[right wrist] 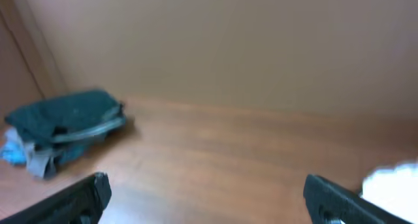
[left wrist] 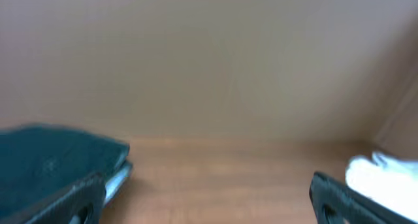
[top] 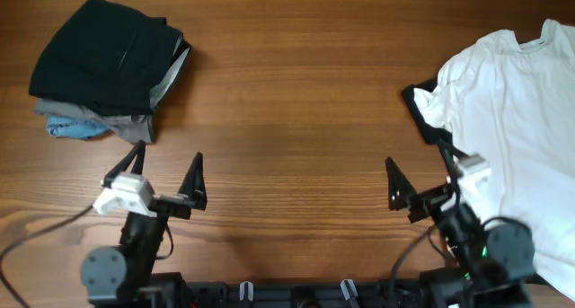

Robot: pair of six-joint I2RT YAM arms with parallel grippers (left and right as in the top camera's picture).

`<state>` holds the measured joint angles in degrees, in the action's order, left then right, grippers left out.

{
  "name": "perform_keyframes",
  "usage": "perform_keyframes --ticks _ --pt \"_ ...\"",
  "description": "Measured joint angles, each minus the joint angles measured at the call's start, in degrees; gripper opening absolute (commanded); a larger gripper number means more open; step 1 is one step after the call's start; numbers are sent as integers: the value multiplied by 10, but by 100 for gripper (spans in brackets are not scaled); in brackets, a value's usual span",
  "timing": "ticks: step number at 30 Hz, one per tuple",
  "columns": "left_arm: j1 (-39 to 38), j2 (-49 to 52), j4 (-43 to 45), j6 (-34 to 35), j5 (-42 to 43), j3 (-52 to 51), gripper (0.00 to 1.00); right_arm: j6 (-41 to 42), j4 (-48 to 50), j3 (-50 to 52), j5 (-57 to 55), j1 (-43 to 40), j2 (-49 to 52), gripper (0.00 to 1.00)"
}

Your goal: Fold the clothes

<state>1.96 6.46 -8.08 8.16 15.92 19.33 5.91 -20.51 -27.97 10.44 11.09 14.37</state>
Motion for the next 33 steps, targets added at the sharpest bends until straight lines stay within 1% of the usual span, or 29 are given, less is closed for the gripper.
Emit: perform_keyframes --ticks 1,2,4,7,11,12,14,18,22,23,24,26,31,33 --pt "0 23 -45 2 -2 36 100 -1 -34 -36 0 0 41 100" --pt "0 44 -71 4 -4 64 100 -1 -56 -60 0 0 71 100" --pt "0 99 -148 8 -13 140 100 2 -134 -132 0 0 155 100" --pt "0 205 -251 10 -33 274 100 14 -221 -263 1 0 308 100" --pt "0 335 -372 12 -44 417 100 20 -281 -396 14 -1 471 100" --pt "0 368 -400 12 -46 447 100 20 -296 -436 25 -1 522 100" --pt "0 425 -453 12 -48 493 100 20 -318 -485 43 -1 588 100" --pt "0 497 -501 2 -52 529 100 30 -313 -542 55 -3 683 100" --pt "0 522 -531 -3 -52 530 100 102 -300 -551 -21 -36 737 94" --pt "0 523 -535 -4 -51 530 100 123 -296 -551 -45 -52 748 89" --pt "0 523 -538 -4 -51 530 100 137 -293 -551 -62 -66 756 82" --pt "0 524 -539 -4 -50 530 100 167 -279 -552 -95 -107 778 80" --pt "0 525 -539 -4 -50 531 99 202 -265 -553 -131 -193 837 57" --pt "0 526 -539 -4 -50 531 99 214 -259 -553 -132 -221 862 56"
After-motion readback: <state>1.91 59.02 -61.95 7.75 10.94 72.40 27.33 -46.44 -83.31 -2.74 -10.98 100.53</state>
